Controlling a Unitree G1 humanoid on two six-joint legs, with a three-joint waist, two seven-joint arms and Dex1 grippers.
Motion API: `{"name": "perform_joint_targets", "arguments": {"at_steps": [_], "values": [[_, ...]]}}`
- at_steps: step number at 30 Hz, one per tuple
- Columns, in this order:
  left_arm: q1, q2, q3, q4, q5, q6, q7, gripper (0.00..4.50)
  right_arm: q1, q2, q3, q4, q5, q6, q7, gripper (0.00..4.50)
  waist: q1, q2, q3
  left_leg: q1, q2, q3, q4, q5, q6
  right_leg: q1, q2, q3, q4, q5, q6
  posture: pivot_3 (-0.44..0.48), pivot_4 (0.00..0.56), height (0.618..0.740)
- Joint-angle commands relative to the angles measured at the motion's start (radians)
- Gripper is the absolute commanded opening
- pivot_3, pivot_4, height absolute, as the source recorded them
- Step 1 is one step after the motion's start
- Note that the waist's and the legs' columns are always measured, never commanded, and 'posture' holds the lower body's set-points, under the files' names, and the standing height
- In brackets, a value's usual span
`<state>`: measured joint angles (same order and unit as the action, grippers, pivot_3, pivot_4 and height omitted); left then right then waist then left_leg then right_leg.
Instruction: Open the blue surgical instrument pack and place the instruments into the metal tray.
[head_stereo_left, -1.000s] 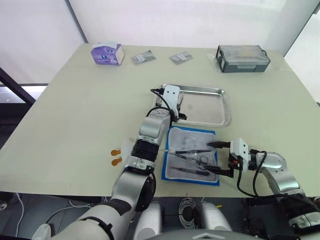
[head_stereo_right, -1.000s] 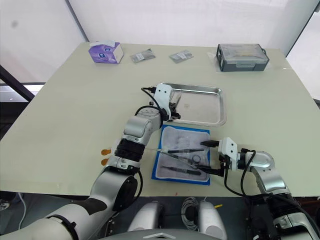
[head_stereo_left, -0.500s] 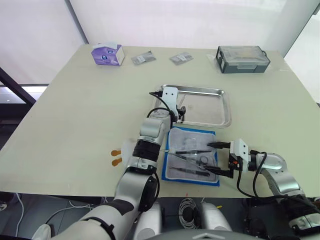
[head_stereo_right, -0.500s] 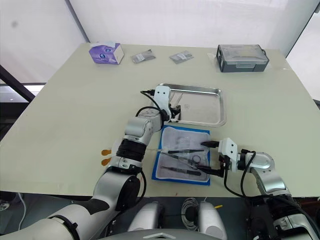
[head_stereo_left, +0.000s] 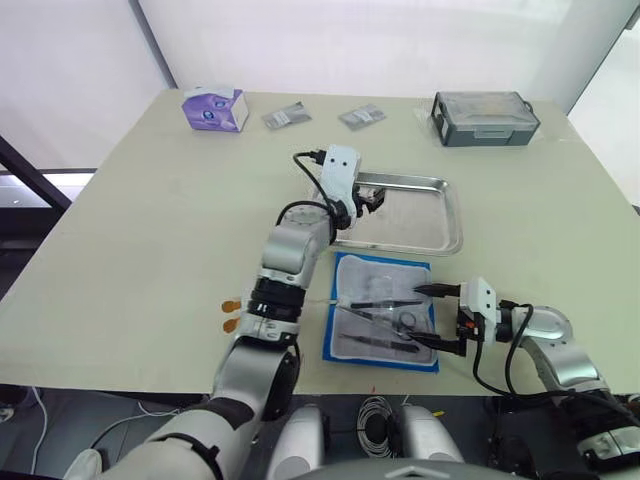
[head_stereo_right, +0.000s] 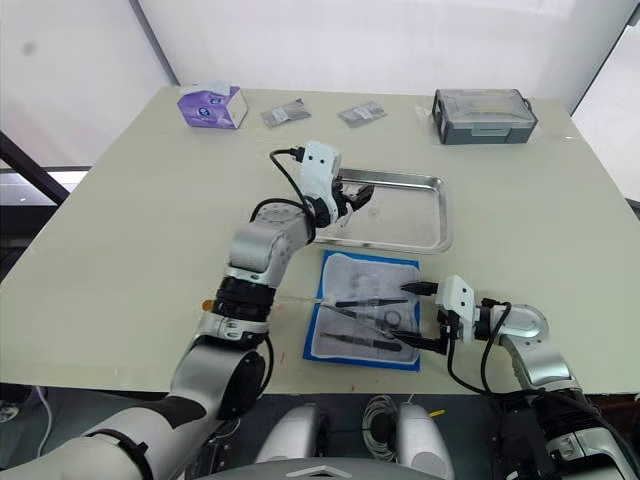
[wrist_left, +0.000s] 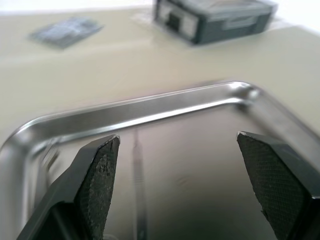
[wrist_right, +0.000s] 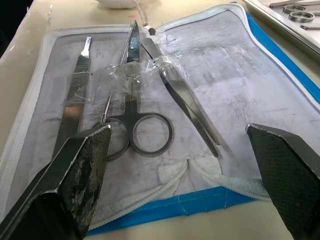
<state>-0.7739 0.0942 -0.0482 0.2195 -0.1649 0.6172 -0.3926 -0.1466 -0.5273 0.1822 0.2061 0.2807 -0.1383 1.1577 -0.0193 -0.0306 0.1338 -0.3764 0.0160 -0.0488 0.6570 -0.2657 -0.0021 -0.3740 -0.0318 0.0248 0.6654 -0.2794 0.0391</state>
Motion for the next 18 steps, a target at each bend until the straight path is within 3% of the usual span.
{"name": "perform_joint_targets", "arguments": {"at_steps": [1, 4, 9, 18], "values": [[0.039, 0.058, -0.005, -0.067, -0.099, -0.064, -0.219, 3.97, 0.056, 0.007, 0.087, 0.111, -0.094, 0.069, -0.001, 4.5, 0.0, 0.0, 0.0, 0.0, 0.0, 0.0, 0.0, 0.0, 0.0, 0.0, 0.0, 0.0, 0.0, 0.0, 0.0, 0.0, 0.15, 0.74], [0.105, 0.174, -0.056, -0.099, -0.149, -0.127, -0.483, 3.97, 0.046, 0.011, 0.088, 0.119, -0.096, 0.066, 0.0, 4.5, -0.004, 0.0, 0.0, 0.0, 0.0, 0.0, -0.001, 0.0, 0.0, 0.0, 0.0, 0.0, 0.0, 0.0, 0.0, 0.0, 0.15, 0.74], [0.151, 0.296, -0.142, -0.074, -0.137, -0.256, -0.731, 3.97, 0.038, 0.014, 0.088, 0.131, -0.099, 0.062, 0.002, 4.5, -0.003, -0.001, 0.0, 0.001, 0.0, 0.0, -0.002, -0.001, 0.002, 0.0, 0.0, 0.0, -0.001, 0.0, -0.001, 0.0, 0.15, 0.74], [0.166, 0.374, -0.259, 0.06, -0.015, -0.564, -0.917, 3.97, 0.044, 0.009, 0.08, 0.123, -0.1, 0.062, 0.0, 4.5, -0.006, -0.001, 0.0, 0.002, 0.0, 0.0, -0.003, -0.001, 0.003, 0.001, 0.001, 0.0, -0.002, 0.0, -0.001, 0.0, 0.15, 0.74]]}}
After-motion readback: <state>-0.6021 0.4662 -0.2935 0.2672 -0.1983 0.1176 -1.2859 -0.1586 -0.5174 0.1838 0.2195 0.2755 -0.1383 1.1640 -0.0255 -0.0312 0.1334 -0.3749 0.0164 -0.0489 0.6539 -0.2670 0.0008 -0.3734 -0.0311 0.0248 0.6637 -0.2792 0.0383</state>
